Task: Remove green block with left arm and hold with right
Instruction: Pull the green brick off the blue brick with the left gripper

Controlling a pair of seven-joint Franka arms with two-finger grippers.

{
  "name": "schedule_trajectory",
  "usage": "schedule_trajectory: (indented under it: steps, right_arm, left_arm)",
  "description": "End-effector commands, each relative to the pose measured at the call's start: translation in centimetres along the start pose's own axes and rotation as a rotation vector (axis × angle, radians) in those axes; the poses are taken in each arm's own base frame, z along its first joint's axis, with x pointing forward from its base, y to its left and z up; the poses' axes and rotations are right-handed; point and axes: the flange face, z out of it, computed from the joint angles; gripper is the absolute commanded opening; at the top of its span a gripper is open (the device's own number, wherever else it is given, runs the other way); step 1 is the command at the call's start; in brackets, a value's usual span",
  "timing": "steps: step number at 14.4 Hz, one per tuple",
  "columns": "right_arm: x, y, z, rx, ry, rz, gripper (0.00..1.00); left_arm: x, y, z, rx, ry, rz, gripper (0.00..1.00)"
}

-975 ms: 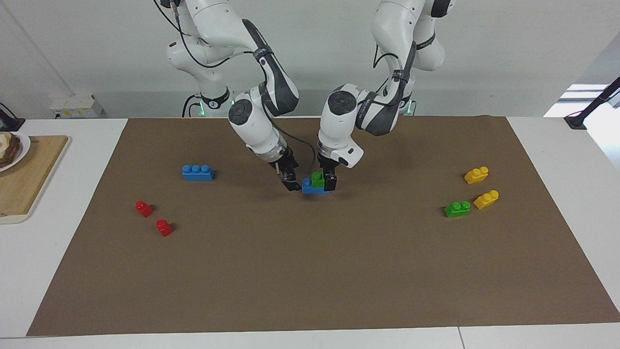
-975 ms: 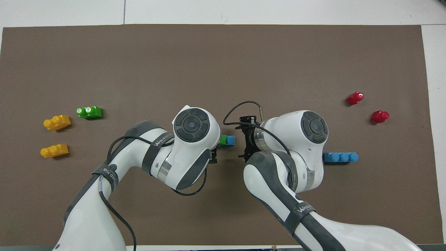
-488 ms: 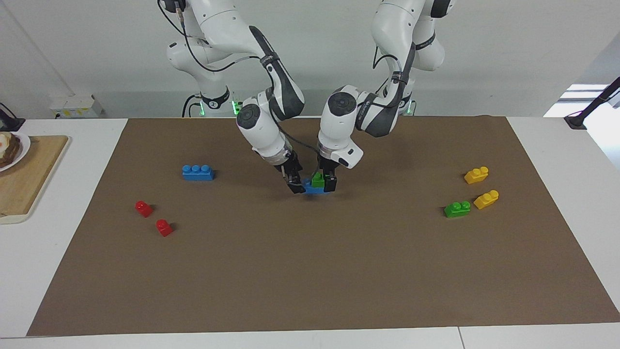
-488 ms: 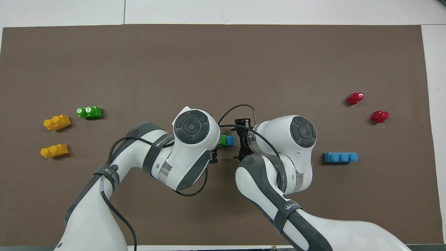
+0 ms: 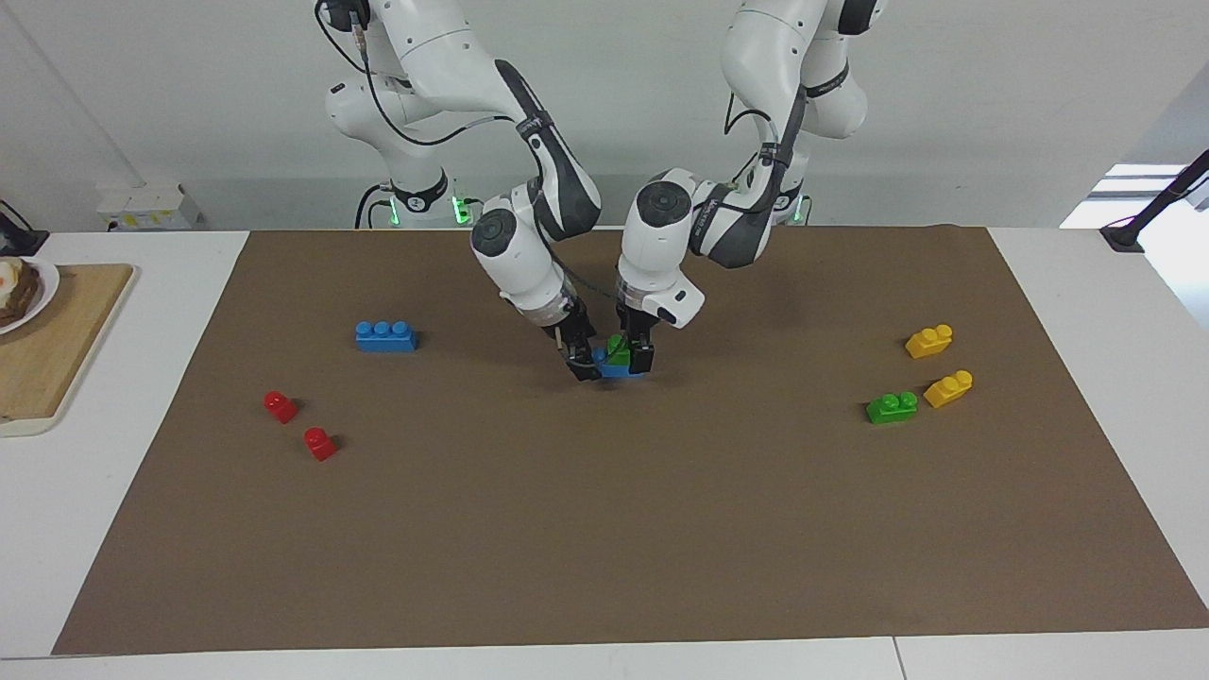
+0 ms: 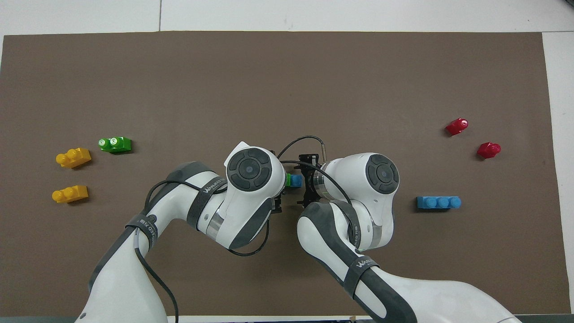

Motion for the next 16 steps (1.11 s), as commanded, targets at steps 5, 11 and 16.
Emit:
schedule_trajectory:
  steps: [5,11,16]
  right_arm:
    - [-0.49,0.47,0.78,0.015,-0.012,-0.023,0.00]
    - [-0.34,0.42,0.82,0.016,-0.022,-0.004,0.00]
    - [-0.24,0.28,0.85,0.021,-0.021,-0.007,0.00]
  left_arm:
    - [-0.39,-0.63,0.27,-0.015,-0.011,-0.014,1.00]
    - [-0.52,-0.76,0.28,-0.014,-0.011,-0.010,0.93]
    - [-0.32,-1.01,0.43,0.008,0.012,-0.002,0.85]
